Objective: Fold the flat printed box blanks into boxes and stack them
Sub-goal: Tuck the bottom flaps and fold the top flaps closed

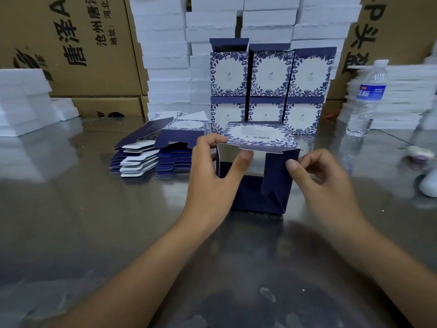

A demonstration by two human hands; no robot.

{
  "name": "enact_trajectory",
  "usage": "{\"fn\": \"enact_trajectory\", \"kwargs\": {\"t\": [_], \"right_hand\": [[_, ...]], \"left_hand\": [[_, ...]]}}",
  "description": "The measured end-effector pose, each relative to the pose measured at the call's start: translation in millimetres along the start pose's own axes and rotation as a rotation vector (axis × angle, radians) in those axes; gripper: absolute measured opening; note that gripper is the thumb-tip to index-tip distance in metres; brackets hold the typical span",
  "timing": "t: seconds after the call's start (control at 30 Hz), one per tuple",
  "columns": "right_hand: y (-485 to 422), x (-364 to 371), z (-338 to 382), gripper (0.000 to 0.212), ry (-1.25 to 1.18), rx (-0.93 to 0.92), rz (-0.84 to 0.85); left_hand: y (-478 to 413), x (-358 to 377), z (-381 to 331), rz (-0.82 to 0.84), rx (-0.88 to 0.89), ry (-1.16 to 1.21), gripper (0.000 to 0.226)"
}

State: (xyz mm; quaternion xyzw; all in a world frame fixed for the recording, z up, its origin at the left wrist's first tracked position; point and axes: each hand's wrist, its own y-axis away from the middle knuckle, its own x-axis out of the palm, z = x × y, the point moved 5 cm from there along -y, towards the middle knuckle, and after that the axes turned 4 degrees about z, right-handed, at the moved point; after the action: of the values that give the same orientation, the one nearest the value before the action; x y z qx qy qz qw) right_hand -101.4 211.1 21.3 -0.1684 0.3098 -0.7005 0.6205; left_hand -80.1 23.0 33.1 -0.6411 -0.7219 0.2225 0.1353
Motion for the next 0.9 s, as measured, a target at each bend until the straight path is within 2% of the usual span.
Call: {"fn": "enact_trajectory", "kwargs": {"t": [0.13, 0.43, 0.67, 0.8, 0.9], "right_hand": [[-1, -5, -1, 0.027, 0.056, 0.013, -0.030], [0, -11, 6, 0.042, 0.634, -0.072, -0.008], [1, -12, 12, 0.042, 0.737, -0.047, 0.000], [2, -11, 11, 0.055, 0.896, -0.007, 0.136], [3, -10, 6, 0.060, 0.904, 0.030, 0.229]], "left_hand": [[3, 2, -3, -0.008, 0.026, -0.017, 0.032], [6, 6, -2, 0.011, 0.086, -0.121, 0.032], [4, 6, 0, 0.005, 0.102, -0.146, 0.027], [3, 4, 0, -0.001, 0.093, -0.142, 0.026], [3, 3, 0, -0.007, 0.082, -0.134, 0.027]]}}
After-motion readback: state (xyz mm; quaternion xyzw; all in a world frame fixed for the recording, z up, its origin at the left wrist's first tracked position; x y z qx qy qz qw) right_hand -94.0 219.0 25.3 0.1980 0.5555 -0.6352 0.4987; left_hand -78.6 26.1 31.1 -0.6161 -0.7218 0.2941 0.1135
